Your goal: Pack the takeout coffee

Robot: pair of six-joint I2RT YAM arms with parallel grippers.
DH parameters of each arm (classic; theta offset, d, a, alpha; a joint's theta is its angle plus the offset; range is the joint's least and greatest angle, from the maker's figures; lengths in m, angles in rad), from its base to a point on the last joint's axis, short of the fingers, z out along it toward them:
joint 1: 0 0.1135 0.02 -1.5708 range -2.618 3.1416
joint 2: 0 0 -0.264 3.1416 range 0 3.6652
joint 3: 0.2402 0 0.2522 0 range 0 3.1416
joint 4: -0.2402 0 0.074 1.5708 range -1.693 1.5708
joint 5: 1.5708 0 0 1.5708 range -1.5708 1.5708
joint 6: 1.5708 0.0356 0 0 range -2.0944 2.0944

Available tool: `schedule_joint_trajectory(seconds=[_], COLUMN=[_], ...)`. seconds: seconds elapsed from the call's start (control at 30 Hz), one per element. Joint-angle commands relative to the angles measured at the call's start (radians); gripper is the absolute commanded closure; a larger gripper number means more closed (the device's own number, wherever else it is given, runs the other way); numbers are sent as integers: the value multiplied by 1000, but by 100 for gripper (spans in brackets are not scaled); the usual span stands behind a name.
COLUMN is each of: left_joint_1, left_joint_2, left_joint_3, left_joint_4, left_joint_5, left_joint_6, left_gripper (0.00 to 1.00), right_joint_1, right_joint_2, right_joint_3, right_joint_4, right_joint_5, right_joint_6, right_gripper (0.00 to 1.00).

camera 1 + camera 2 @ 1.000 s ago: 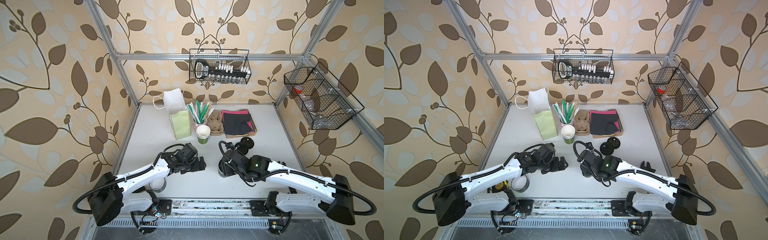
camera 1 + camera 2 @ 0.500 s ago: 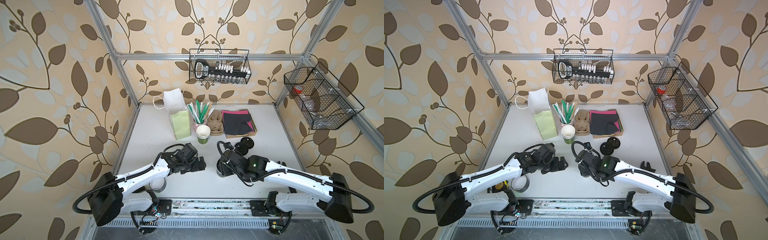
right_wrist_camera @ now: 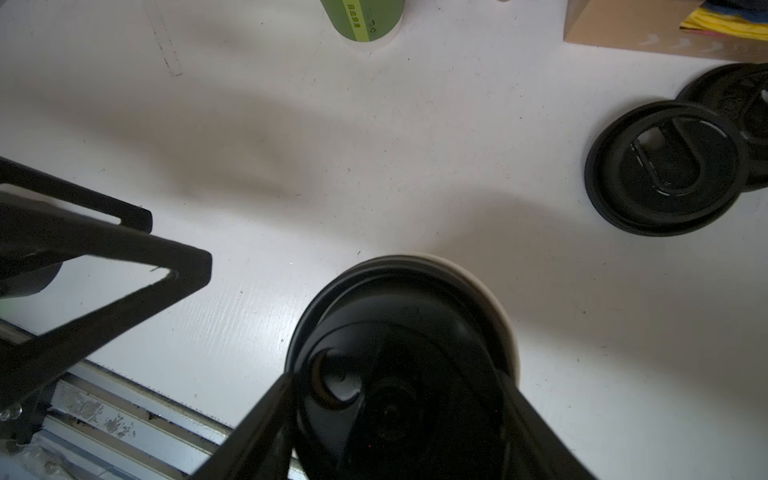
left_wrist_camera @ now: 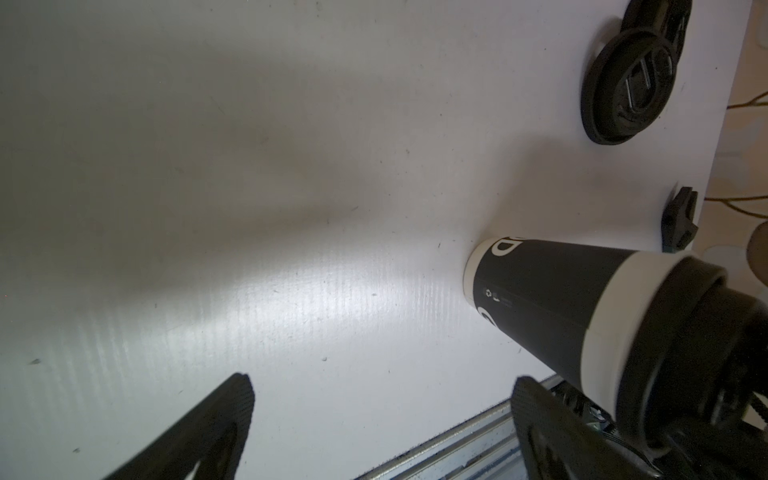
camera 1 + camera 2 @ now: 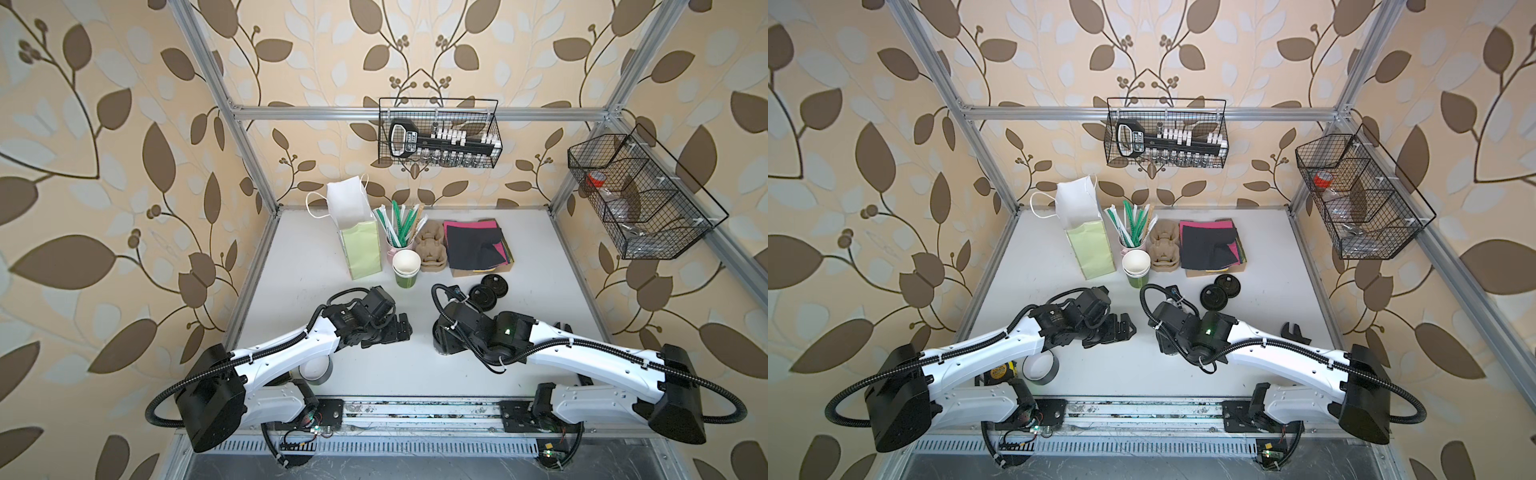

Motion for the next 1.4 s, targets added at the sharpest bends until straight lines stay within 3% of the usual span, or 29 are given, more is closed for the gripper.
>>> schedule_joint_trajectory(seconds=[0.0,1.37], left_joint_1=[-7,-7], left_joint_2=[-28,-28], left_joint_3=[3,5], left_joint_4=[-6,-19], left_joint_5=[-17,-20], left_joint_6=[5,5], left_gripper=[1,1], right_joint_1=[7,16], right_joint_2=[17,1], right_joint_3=[20,-43], right_joint_4=[-27,3], right_joint_5=[22,26], right_joint_6=[18,37], right_gripper=[37,36])
